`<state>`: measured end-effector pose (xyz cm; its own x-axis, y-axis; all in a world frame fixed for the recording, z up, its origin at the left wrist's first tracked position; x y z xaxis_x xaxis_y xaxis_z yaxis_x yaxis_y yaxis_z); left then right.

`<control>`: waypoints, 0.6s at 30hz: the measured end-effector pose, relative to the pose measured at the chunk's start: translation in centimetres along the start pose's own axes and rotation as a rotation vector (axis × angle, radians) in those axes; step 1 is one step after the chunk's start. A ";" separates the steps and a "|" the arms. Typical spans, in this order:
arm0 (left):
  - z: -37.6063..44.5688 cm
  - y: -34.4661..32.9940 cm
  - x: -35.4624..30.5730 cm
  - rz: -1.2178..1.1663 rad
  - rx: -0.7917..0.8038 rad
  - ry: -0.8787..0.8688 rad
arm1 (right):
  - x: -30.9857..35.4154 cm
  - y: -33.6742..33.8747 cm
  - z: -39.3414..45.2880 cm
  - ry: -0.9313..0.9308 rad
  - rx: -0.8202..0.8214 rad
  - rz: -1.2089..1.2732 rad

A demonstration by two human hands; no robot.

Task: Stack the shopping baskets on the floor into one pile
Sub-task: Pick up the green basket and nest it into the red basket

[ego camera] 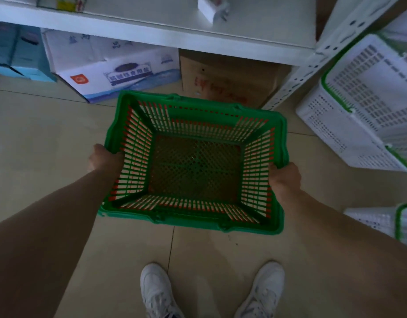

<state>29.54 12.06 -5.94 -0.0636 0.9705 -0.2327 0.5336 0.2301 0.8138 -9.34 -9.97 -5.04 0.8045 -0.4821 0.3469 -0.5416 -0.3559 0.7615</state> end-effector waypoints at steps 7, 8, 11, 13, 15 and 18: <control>-4.0 -3.7 -3.8 0.008 0.011 -0.056 | -3.6 4.3 3.4 0.006 -0.030 0.021; -4.5 -4.2 -4.3 0.012 0.012 -0.063 | -4.0 4.8 3.9 0.005 -0.029 0.028; -5.9 -5.4 -5.6 0.019 0.023 -0.077 | -5.2 6.3 5.2 0.014 -0.016 0.058; -6.8 -6.3 -6.3 0.007 0.034 -0.081 | -6.0 7.2 6.1 0.022 -0.014 0.064; -7.7 -7.0 -6.9 -0.008 0.033 -0.089 | -6.5 8.0 6.9 0.032 -0.019 0.065; -8.8 -8.1 -7.6 -0.025 0.030 -0.094 | -7.0 9.2 8.2 0.044 -0.030 0.050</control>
<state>18.28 3.41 -6.04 0.0013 0.9530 -0.3029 0.5578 0.2506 0.7912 -21.91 -16.42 -4.98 0.7868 -0.4627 0.4085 -0.5746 -0.3072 0.7586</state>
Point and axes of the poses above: each hand's wrist, its own z-axis towards the middle knuckle, its own y-axis out of the back of the hand, x = y × z, the point moved 4 cm from there along z, towards the middle knuckle, and after that the axes turned 2 degrees about y, right-handed, at the moved point
